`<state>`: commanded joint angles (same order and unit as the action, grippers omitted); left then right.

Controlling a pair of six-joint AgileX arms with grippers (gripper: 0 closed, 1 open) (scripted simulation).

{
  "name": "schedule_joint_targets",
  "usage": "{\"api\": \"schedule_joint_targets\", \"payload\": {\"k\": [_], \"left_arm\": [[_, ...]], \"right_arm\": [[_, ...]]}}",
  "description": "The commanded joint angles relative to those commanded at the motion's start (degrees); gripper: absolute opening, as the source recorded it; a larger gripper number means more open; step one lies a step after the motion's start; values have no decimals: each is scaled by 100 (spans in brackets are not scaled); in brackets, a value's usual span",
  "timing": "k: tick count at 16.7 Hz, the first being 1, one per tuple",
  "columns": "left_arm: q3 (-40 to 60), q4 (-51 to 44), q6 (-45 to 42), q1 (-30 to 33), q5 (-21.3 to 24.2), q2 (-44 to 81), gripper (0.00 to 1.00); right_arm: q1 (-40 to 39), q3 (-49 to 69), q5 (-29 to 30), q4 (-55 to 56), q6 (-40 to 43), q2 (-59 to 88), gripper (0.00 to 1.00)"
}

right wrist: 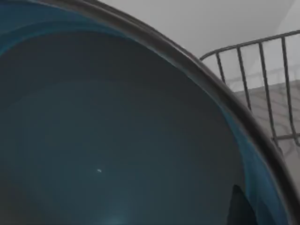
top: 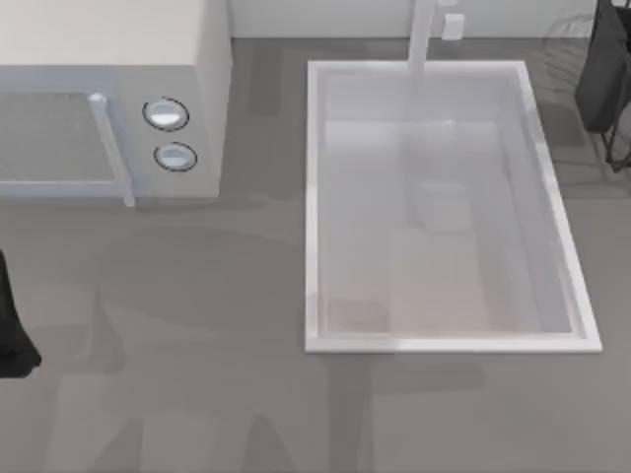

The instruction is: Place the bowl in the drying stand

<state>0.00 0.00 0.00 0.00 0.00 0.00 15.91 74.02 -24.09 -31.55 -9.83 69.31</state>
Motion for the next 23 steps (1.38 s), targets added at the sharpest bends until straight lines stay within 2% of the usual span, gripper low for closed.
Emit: {"api": "schedule_joint_targets", "payload": {"k": [4, 8, 16, 19, 23], "left_arm": [[0, 0, 0, 0, 0, 0, 100], [0, 0, 0, 0, 0, 0, 100], [0, 0, 0, 0, 0, 0, 100], [0, 0, 0, 0, 0, 0, 100], [0, 0, 0, 0, 0, 0, 100]], "right_arm": [[1379, -563, -739, 1623, 605, -809, 0], [2019, -825, -1109, 2293, 880, -1247, 0], [1939, -814, -1054, 2504, 875, -1041, 0], [1702, -872, -837, 3239, 871, -333, 0], [1222, -1113, -318, 4861, 887, 1053, 0]]}}
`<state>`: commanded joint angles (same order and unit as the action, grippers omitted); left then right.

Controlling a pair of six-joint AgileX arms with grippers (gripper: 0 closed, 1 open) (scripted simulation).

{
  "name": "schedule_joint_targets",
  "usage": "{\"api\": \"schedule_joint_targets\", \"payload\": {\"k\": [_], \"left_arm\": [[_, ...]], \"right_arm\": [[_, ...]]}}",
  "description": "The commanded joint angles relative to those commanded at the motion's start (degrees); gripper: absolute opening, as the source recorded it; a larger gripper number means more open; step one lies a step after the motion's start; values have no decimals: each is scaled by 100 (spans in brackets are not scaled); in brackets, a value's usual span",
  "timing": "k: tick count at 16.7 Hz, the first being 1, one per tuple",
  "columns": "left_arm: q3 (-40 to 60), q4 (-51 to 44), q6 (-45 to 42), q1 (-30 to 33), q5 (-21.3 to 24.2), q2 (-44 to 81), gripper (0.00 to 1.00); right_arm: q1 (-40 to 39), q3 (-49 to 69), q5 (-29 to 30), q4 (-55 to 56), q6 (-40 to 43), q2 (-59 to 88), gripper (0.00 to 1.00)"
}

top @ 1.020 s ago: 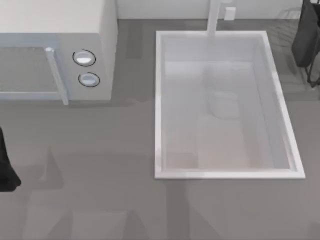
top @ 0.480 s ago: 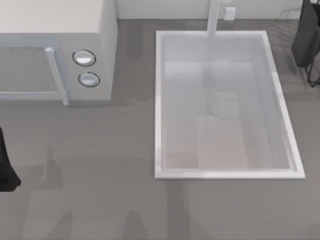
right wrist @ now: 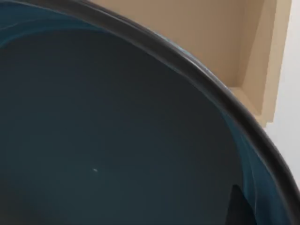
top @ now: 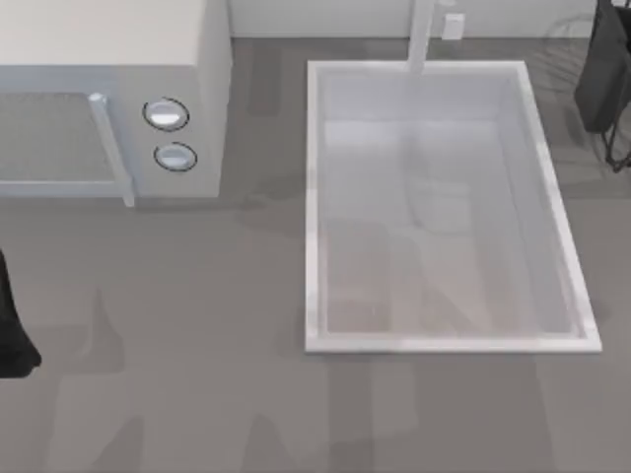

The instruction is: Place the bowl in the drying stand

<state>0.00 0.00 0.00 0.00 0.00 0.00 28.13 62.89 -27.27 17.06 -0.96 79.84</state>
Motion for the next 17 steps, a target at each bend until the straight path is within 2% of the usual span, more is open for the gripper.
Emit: {"api": "schedule_joint_targets", "payload": {"k": [4, 7, 14, 17], "left_arm": [[0, 0, 0, 0, 0, 0, 100], [0, 0, 0, 0, 0, 0, 100], [0, 0, 0, 0, 0, 0, 100], [0, 0, 0, 0, 0, 0, 100]], "right_arm": [[-551, -345, 600, 1789, 19, 1340, 0], [-895, -572, 968, 2671, 11, 2038, 0], [-1056, -681, 1139, 3010, 3, 2312, 0], [-1056, -681, 1139, 3010, 3, 2312, 23]]}}
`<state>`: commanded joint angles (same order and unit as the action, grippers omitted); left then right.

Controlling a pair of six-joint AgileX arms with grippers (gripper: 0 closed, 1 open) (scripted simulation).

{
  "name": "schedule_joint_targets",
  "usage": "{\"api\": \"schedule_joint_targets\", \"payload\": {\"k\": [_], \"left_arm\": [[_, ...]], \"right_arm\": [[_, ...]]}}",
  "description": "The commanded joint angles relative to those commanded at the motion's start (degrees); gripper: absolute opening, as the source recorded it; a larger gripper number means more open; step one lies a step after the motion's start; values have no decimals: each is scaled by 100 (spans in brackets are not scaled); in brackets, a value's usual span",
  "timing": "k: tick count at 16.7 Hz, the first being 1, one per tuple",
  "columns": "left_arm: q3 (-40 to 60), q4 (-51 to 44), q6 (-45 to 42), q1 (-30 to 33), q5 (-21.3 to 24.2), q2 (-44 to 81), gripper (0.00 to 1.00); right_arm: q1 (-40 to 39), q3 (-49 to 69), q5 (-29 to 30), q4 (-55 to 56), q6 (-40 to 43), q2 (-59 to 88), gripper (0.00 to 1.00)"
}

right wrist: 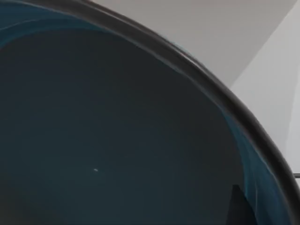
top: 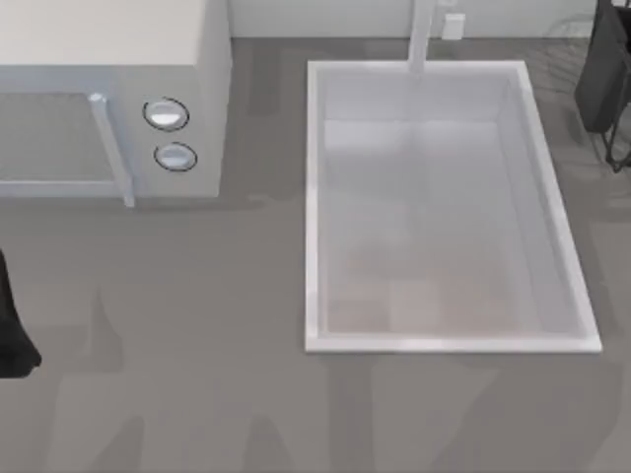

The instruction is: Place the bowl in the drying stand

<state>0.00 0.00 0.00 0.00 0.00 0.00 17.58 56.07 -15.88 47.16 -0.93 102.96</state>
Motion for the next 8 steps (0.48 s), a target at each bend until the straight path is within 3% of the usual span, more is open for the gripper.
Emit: {"api": "schedule_joint_targets", "payload": {"k": [8], "left_arm": [[0, 0, 0, 0, 0, 0, 100]], "right_arm": [[0, 0, 0, 0, 0, 0, 83]]}}
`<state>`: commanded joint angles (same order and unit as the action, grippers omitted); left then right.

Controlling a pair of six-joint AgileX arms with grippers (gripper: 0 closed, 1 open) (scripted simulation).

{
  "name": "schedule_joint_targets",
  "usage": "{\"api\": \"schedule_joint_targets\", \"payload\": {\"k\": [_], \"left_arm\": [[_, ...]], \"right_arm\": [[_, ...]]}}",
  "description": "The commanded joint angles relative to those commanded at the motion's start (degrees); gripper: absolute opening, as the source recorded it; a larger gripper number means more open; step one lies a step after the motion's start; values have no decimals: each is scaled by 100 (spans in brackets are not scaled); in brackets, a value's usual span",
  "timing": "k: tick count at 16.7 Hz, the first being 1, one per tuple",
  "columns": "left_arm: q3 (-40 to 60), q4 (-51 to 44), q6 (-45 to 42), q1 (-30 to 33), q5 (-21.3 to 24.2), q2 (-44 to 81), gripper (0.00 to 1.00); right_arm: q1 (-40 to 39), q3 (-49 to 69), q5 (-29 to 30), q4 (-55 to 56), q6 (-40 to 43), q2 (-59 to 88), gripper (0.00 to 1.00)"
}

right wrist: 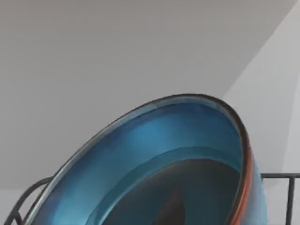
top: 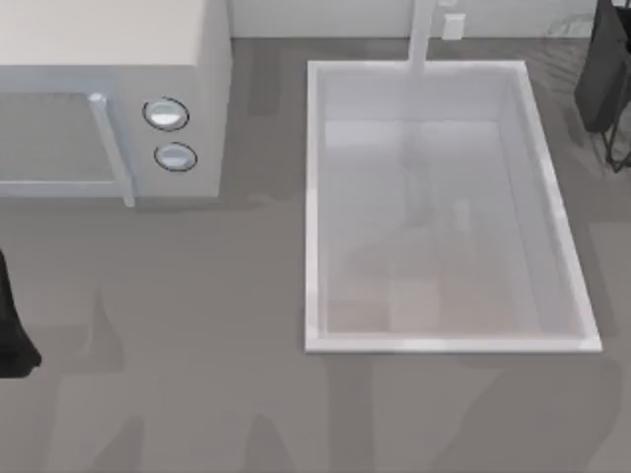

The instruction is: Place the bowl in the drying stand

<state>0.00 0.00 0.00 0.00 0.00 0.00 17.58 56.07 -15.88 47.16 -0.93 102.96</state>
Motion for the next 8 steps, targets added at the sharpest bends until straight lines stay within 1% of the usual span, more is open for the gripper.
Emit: {"api": "schedule_joint_targets", "payload": {"k": [2, 3, 8], "left_arm": [[0, 0, 0, 0, 0, 0, 100], [0, 0, 0, 0, 0, 0, 100], [0, 0, 0, 0, 0, 0, 100]], "right_arm": [[0, 0, 0, 0, 0, 0, 98], [0, 0, 0, 0, 0, 0, 100], [0, 0, 0, 0, 0, 0, 100]]}}
